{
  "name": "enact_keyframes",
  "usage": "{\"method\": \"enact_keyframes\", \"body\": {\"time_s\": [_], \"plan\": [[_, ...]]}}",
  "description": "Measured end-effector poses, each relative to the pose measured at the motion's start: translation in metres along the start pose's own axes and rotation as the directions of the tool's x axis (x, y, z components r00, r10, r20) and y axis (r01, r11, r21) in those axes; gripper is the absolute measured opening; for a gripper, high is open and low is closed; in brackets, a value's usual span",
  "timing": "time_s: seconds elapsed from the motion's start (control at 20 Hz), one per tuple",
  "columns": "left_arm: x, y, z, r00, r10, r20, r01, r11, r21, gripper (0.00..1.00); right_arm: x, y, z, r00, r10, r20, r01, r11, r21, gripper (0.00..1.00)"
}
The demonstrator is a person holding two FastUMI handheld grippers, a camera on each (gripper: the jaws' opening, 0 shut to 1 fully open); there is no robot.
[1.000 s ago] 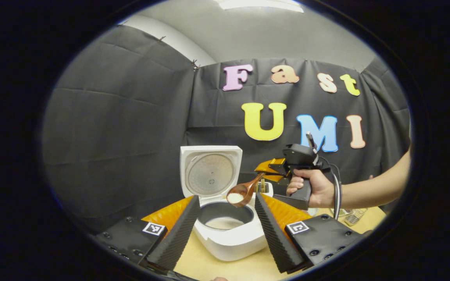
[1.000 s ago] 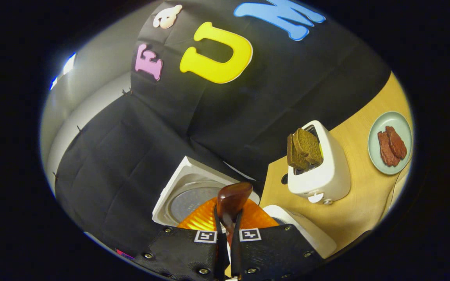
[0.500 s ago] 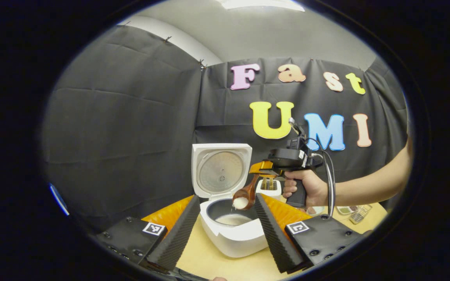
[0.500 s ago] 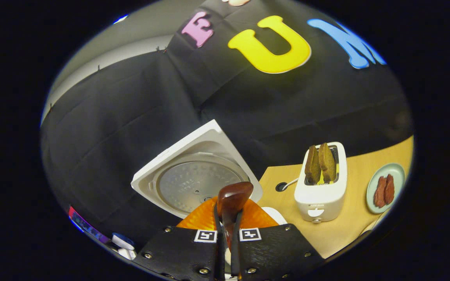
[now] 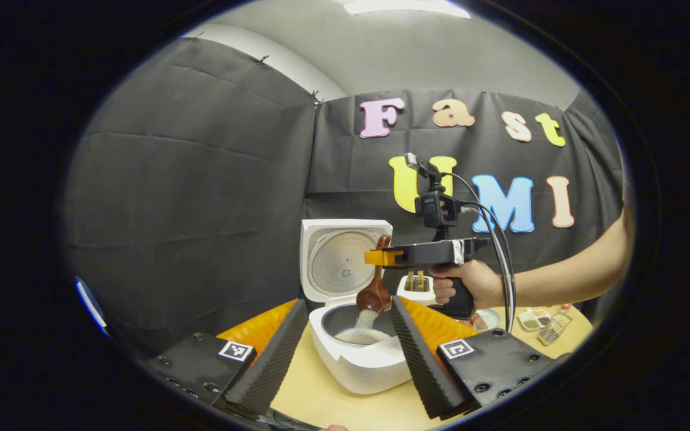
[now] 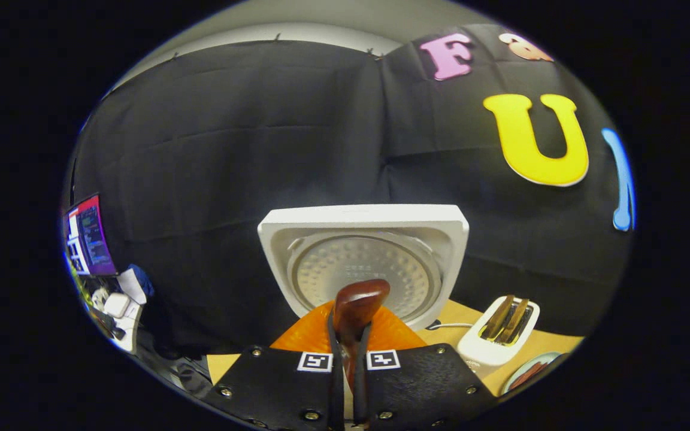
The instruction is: Close the left gripper, press the button to open the rice cooker; take a wooden spoon from the chopstick holder with the right hand, scoop a spoonful of rice and pour it into the rice cooker, then put the wooden spoon back into the chopstick holder.
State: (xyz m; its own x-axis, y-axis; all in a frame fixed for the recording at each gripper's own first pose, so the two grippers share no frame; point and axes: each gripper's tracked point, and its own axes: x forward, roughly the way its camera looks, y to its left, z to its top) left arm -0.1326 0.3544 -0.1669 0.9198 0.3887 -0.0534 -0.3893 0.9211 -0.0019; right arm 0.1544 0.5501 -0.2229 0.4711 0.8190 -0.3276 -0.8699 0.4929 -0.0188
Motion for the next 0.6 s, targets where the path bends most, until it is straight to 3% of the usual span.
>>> {"method": "enact_keyframes", "body": {"time_s": [0.15,0.3,0.45,0.6], "plan": [[-0.005,0.005,-0.003,1.000,0.023,-0.004,-0.023,1.000,-0.003,0.97,-0.009,0.013,0.009,0.999,0.030,0.030,-0.027,0.997,-0.076,0.07],[-0.009,0.005,-0.002,1.000,0.031,-0.002,-0.031,0.999,-0.011,0.99,-0.016,0.015,0.019,0.998,0.039,0.059,-0.034,0.996,-0.078,0.06],[-0.012,0.004,0.002,0.999,0.032,-0.001,-0.032,0.999,-0.002,0.99,-0.022,0.008,0.028,0.996,0.029,0.087,-0.029,1.000,-0.001,0.07],[-0.015,-0.004,0.007,1.000,0.024,0.004,-0.024,1.000,-0.005,0.99,-0.042,-0.014,0.050,0.990,-0.010,0.141,-0.012,0.988,0.153,0.07]]}}
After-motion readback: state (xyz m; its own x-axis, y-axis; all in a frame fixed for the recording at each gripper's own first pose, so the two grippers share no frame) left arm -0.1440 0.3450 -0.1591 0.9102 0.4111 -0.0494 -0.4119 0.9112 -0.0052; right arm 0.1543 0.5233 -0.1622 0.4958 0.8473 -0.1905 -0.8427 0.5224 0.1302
